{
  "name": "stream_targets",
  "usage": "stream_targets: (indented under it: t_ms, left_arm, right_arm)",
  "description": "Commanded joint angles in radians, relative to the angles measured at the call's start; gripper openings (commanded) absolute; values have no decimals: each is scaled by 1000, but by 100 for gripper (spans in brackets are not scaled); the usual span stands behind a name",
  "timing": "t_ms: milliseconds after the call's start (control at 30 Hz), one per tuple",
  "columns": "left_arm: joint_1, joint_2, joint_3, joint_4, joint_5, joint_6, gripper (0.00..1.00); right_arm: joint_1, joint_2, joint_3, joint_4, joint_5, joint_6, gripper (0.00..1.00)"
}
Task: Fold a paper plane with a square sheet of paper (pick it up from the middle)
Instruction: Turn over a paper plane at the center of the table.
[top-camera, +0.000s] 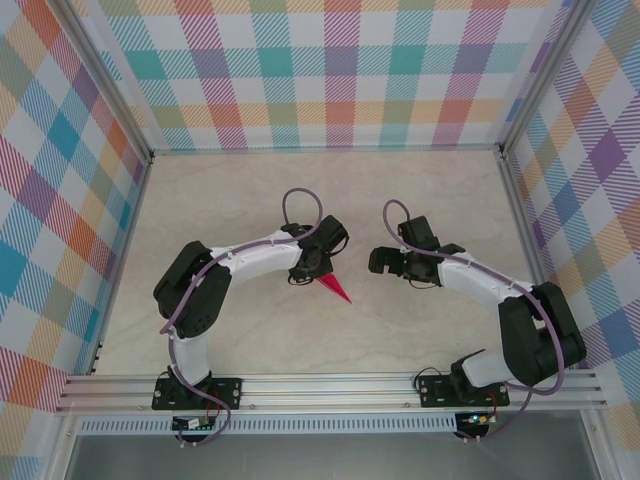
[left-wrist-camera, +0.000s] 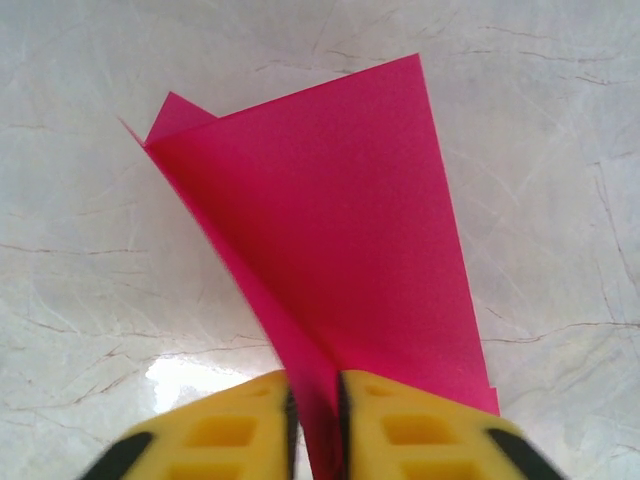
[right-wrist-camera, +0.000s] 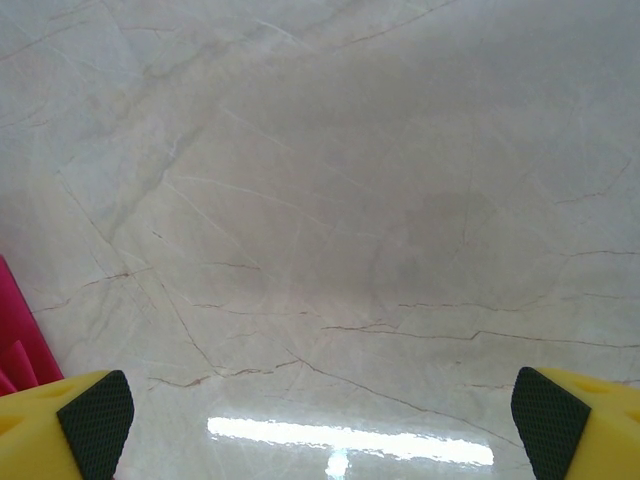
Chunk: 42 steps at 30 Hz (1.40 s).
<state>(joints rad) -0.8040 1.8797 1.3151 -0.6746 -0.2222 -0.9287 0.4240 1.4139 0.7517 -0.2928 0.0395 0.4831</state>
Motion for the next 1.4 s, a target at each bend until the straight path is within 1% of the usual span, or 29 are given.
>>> stream_targets:
  t_ms: [0,100,267,333,433,500,600,667,767,833,900,1100,1200,1367]
  left_arm:
    - [-11,-32,-13,-1,-21,0,8]
    - [-11,-65,-13,8,-22,24,0]
    - [-10,-176,-22,64,-5,143,0]
    - [-3,-227,-45,125,38,204,0]
    - [23,-283,-94,227,143,278,0]
    - [45,-300,-127,291,220,312,0]
    - [79,-309,-176,386,330,321,0]
    - [96,-312,-201,485,405,321,0]
    - [104,-296,-223,555,433,312,0]
    - [110,-262,-237,595,460,298,0]
    - [117,-230,-254,632,475,281,0]
    - [142,-169,-316,761,512,235,0]
    - [149,-153,-347,789,504,221,0]
    - [158,-133,-405,828,486,196,0]
  right_arm:
    - [-5,9,26,-15,-21,0,100]
    - [-6,6,29,-17,-16,2,100]
    - [-6,-40,12,3,-27,23,99]
    - [-5,-76,-5,19,-22,40,99]
    - [-7,-149,-34,45,-33,55,100]
    - [-7,-199,-45,58,-64,55,99]
    - [-7,-249,-62,85,-127,54,100]
    - [-7,-261,-61,87,-153,59,99]
    - [-7,-262,-60,89,-184,69,98]
    - [-7,-254,-62,101,-222,81,95]
    - [-7,-238,-61,114,-263,93,90]
    - [0,-161,-61,195,-394,152,69]
    - [29,-116,-48,211,-399,168,61]
    - [80,-45,-21,228,-380,192,55]
